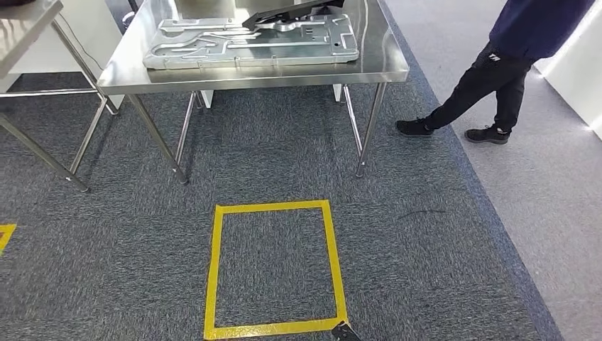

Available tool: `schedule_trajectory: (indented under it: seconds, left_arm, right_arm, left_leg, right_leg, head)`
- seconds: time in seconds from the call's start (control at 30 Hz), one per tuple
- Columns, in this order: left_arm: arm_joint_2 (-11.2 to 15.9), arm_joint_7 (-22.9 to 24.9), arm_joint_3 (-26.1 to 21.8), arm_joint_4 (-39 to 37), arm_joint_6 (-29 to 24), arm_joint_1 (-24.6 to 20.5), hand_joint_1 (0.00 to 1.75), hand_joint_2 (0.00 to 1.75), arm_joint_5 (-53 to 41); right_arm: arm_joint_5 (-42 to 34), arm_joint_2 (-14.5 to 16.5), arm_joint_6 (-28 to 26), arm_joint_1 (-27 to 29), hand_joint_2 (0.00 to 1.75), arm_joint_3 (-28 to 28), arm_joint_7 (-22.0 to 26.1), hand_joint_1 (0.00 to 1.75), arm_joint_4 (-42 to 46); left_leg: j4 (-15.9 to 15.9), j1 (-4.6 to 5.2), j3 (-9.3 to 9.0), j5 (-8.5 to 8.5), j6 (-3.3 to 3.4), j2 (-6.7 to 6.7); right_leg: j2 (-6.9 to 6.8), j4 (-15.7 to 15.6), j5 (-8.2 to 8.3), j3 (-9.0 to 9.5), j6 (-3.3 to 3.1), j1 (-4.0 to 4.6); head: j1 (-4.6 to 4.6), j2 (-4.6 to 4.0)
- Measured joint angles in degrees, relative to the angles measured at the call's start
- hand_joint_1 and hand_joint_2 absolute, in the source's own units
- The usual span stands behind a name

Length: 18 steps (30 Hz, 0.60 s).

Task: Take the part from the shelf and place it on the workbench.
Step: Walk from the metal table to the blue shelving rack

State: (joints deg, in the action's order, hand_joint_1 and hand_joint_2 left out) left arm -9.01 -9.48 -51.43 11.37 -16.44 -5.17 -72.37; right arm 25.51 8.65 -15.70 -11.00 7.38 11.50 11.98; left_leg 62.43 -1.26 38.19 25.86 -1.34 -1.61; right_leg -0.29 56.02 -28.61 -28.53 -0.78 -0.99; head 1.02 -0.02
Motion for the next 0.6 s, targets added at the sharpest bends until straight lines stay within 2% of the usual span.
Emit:
schedule_trajectory:
  seconds: [0.07, 0.1, 0.13, 0.17, 0.2, 0.27, 0.3, 0.33, 0.4, 0.43, 0.47, 0.5, 0.53, 0.57, 0.6]
  left_arm:
    - [0.0, 0.1, 0.0, 0.0, 0.0, -0.1, 0.00, 0.00, 0.0]
    - [0.0, 0.1, 0.0, 0.0, 0.0, 0.0, 0.00, 0.00, 0.0]
    - [0.0, 0.1, 0.0, 0.0, -0.1, 0.0, 0.00, 0.00, 0.0]
    - [0.0, 0.1, 0.0, 0.0, -0.1, 0.1, 0.00, 0.00, 0.0]
    - [0.0, 0.1, 0.0, 0.0, -0.2, 0.2, 0.00, 0.00, 0.1]
    - [0.0, 0.1, 0.0, 0.0, -0.3, 0.0, 0.00, 0.00, 0.2]
    - [0.0, 0.0, 0.0, 0.0, -0.3, -0.1, 0.00, 0.00, 0.2]
    - [0.0, 0.0, 0.0, 0.0, -0.4, -0.1, 0.00, 0.00, 0.2]
    - [0.0, -0.2, 0.0, 0.0, -0.4, 0.0, 0.00, 0.00, 0.3]
    - [0.0, -0.2, 0.0, 0.0, -0.4, 0.1, 0.00, 0.00, 0.3]
    - [0.0, -0.3, -0.1, 0.0, -0.4, 0.1, 0.00, 0.00, 0.4]
    - [0.0, -0.3, -0.1, 0.0, -0.3, 0.1, 0.00, 0.00, 0.4]
    - [-0.1, -0.4, -0.1, 0.0, -0.2, 0.0, 0.00, 0.00, 0.5]
    - [-0.1, -0.5, -0.1, 0.0, -0.1, -0.1, 0.00, 0.00, 0.5]
    - [-0.1, -0.6, -0.1, 0.0, 0.0, -0.1, 0.00, 0.00, 0.6]
  right_arm:
    - [0.1, 0.0, 0.2, 0.1, 0.00, 0.0, 0.4, 0.00, 0.0]
    - [0.2, 0.1, 0.3, 0.2, 0.00, 0.0, 0.7, 0.00, 0.0]
    - [0.2, 0.1, 0.3, 0.2, 0.00, 0.0, 0.9, 0.00, 0.0]
    - [0.3, 0.1, 0.4, 0.2, 0.00, 0.0, 1.2, 0.00, 0.0]
    - [0.4, 0.1, 0.5, 0.1, 0.00, 0.0, 1.5, 0.00, 0.0]
    - [0.6, 0.3, 0.6, 0.0, 0.00, 0.1, 2.0, 0.00, 0.0]
    - [0.7, 0.4, 0.6, -0.1, 0.00, 0.1, 2.2, 0.00, 0.0]
    - [0.9, 0.4, 0.7, -0.1, 0.00, 0.2, 2.4, 0.00, 0.0]
    - [1.0, 0.6, 0.7, -0.4, 0.00, 0.2, 2.7, 0.00, 0.1]
    - [1.0, 0.7, 0.6, -0.5, 0.00, 0.2, 2.9, 0.00, 0.1]
    - [1.1, 0.7, 0.6, -0.6, 0.00, 0.2, 3.0, 0.00, 0.2]
    - [1.1, 0.7, 0.5, -0.7, 0.00, 0.2, 3.1, 0.00, 0.3]
    - [1.1, 0.7, 0.5, -0.7, 0.00, 0.2, 3.3, 0.00, 0.3]
    - [1.2, 0.7, 0.5, -0.6, 0.00, 0.2, 3.4, 0.00, 0.3]
    - [1.2, 0.7, 0.4, -0.4, 0.00, 0.2, 3.5, 0.00, 0.3]
  left_leg:
    - [8.1, 0.01, 3.15, 4.52, -0.18, 0.78]
    - [11.2, 0.01, 4.14, 5.80, -0.22, 0.93]
    - [12.4, 0.02, 4.18, 6.09, -0.18, 1.06]
    - [11.1, 0.05, 3.01, 5.33, -0.04, 1.26]
    - [7.7, 0.12, 0.71, 3.79, 0.24, 1.77]
    - [-0.6, 0.61, -4.15, 1.50, 1.10, 4.13]
    - [-3.2, 0.90, -5.53, 1.04, 1.50, 4.97]
    - [-4.2, 1.16, -6.00, 1.10, 1.80, 5.36]
    - [-4.4, 1.21, -5.87, 0.87, 2.21, 4.23]
    - [-4.7, 1.04, -5.89, 0.65, 2.46, 3.68]
    - [-5.0, 0.84, -5.91, 0.40, 2.75, 3.16]
    - [-5.2, 0.61, -5.92, 0.17, 3.00, 2.57]
    - [-5.3, 0.58, -5.81, 0.05, 3.17, 1.96]
    - [-5.3, 0.58, -5.66, -0.01, 3.26, 1.29]
    - [-5.3, 0.58, -5.57, -0.04, 3.27, 0.55]
  right_leg:
    - [-1.11, 0.1, 0.14, -0.41, -0.38, 0.39]
    - [-1.71, 0.1, 0.19, -0.59, -0.46, 0.60]
    - [-2.28, 0.2, 0.19, -0.72, -0.52, 0.80]
    - [-2.86, 0.3, 0.16, -0.78, -0.55, 0.98]
    - [-3.42, 0.4, 0.06, -0.75, -0.54, 1.14]
    - [-4.49, 0.7, -0.30, -0.61, -0.31, 1.48]
    - [-5.00, 0.9, -0.47, -0.57, -0.09, 1.62]
    - [-5.47, 1.0, -0.59, -0.55, 0.16, 1.71]
    - [-6.26, 0.9, -0.70, -0.43, 0.69, 1.74]
    - [-5.60, 1.1, -1.03, -0.44, 1.02, 1.65]
    - [-4.37, 2.1, -1.85, -0.80, 1.34, 1.50]
    - [-2.76, 4.5, -3.43, -1.87, 1.66, 1.29]
    - [-1.14, 7.9, -5.40, -3.51, 1.91, 0.99]
    - [-0.36, 12.1, -7.31, -5.54, 2.10, 0.79]
    - [-0.04, 15.7, -8.55, -7.41, 2.27, 0.62]
  head:
    - [0.01, 0.00]
    - [0.01, 0.00]
    - [0.01, 0.00]
    - [0.01, 0.00]
    - [0.01, 0.00]
    - [0.00, 0.00]
    - [0.00, 0.00]
    - [0.00, 0.00]
    - [0.01, 0.00]
    - [0.00, 0.00]
    - [-0.01, 0.00]
    - [-0.01, 0.00]
    - [-0.02, 0.00]
    - [-0.02, 0.00]
    - [-0.02, 0.00]
